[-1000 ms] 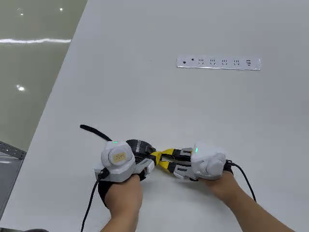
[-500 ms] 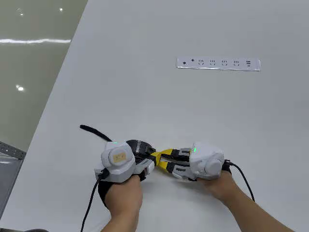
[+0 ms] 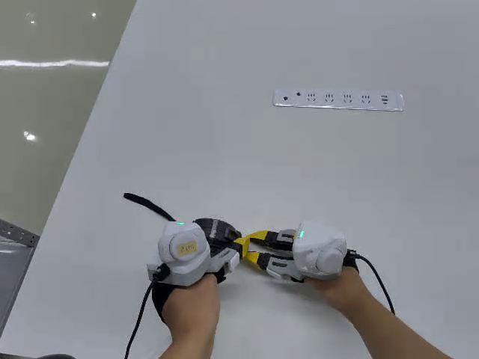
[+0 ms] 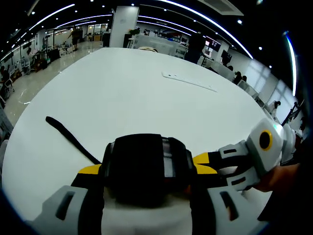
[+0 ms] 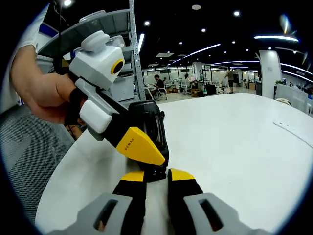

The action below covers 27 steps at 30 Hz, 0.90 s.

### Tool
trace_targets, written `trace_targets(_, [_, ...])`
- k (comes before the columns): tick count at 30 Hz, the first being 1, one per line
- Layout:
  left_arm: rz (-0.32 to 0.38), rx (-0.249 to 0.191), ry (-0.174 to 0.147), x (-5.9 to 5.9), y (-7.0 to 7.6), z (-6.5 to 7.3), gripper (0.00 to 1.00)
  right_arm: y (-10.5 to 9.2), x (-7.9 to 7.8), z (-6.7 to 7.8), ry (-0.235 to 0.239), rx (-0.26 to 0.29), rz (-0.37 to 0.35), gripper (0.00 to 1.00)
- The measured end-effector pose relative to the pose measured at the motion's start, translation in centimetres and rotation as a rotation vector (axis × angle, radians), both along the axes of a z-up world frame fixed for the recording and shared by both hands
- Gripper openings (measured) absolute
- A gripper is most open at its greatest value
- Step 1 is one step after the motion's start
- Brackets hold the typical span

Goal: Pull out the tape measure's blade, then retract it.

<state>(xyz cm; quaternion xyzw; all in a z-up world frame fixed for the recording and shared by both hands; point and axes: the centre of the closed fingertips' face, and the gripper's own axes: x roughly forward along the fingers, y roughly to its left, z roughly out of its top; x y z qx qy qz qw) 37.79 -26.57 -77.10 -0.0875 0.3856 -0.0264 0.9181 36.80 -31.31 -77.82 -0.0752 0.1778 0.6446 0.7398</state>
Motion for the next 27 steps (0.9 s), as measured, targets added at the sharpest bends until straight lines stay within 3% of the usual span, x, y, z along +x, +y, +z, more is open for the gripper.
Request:
trace_targets(2, [-0.039,0.045,-0.015,0.1,0.0,0.2,0.70,0.0,0.0,0.0,-0.002,-0.001,0.001,0.17])
trace_targets(4, [-0.044,0.051,-0.017,0.2,-0.1,0.2,0.70,-0.1,0.0,0.0,0.000,0.000,-0.003,0.18])
trace_targets(8, [-0.060,0.065,-0.019,0.2,-0.1,0.2,0.71,-0.4,0.2,-0.1,0.020,0.011,-0.010,0.28])
trace_targets(10, [-0.076,0.081,-0.014,0.1,-0.1,0.0,0.71,-0.5,0.1,0.0,0.022,0.012,-0.009,0.28])
trace_targets(22, [-0.075,0.071,-0.015,0.1,-0.1,-0.1,0.72,-0.5,-0.1,0.2,0.041,0.015,-0.008,0.27])
trace_targets(27, [-0.106,0.075,-0.025,-0.1,-0.3,0.1,0.73,-1.0,0.0,0.3,0.054,0.017,-0.035,0.30])
